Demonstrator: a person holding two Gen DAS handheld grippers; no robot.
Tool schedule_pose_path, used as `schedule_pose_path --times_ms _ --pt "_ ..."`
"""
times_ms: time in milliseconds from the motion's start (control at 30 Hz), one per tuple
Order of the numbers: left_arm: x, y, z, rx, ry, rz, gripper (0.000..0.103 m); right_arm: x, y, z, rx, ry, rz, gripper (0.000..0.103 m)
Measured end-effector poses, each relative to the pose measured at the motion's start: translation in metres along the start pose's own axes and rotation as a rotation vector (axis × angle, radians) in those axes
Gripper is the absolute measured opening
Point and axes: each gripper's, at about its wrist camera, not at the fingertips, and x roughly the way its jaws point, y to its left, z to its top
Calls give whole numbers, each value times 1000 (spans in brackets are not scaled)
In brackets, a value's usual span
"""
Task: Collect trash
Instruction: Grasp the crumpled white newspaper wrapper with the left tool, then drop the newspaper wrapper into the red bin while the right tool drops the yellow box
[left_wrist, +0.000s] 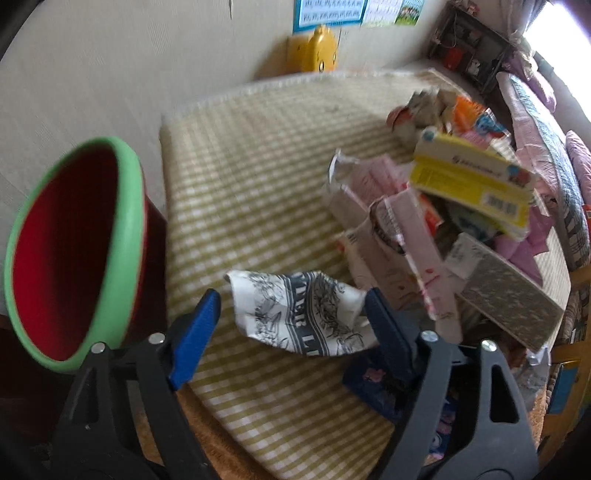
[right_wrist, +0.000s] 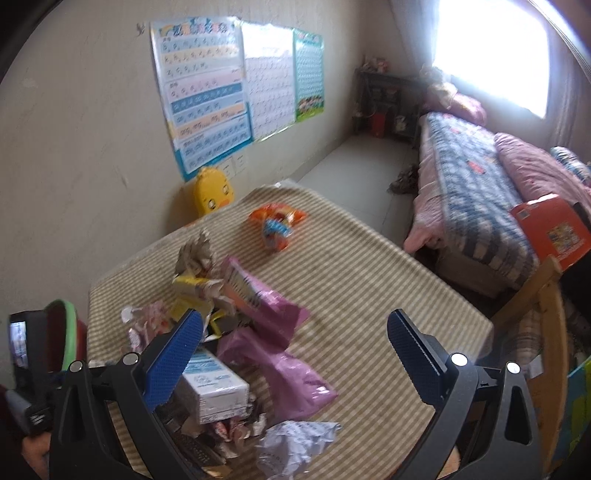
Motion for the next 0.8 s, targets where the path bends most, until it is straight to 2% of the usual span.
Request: schedule_pose_path --times_ms 67,133,167,200,267,300,367,467,600,800 --pt "10 -2 0 -5 21 7 93 4 4 -1 -14 14 18 95" --pt "16 -1 1 -26 36 -21 92 8 8 -3 -30 25 40 95" --pt "16 0 1 -34 40 -35 89 11 10 -3 -35 31 57 95" --pt "16 0 0 -42 38 -58 78 13 13 -3 -37 34 69 95" --pt "15 -1 -1 -31 37 -50 76 19 17 -2 -44 48 105 95" --pt "13 -2 -1 -25 29 -55 69 24 19 0 -54 59 122 95" --pt "8 -2 1 -26 25 -68 68 32 24 3 -75 72 148 87" --pt "-7 4 0 -12 -6 -76 68 49 32 12 -120 101 163 87" --pt "-38 4 2 25 -87 -56 68 75 49 23 -220 159 204 88" --pt "-68 6 8 62 -197 -39 68 129 67 41 -286 304 269 88"
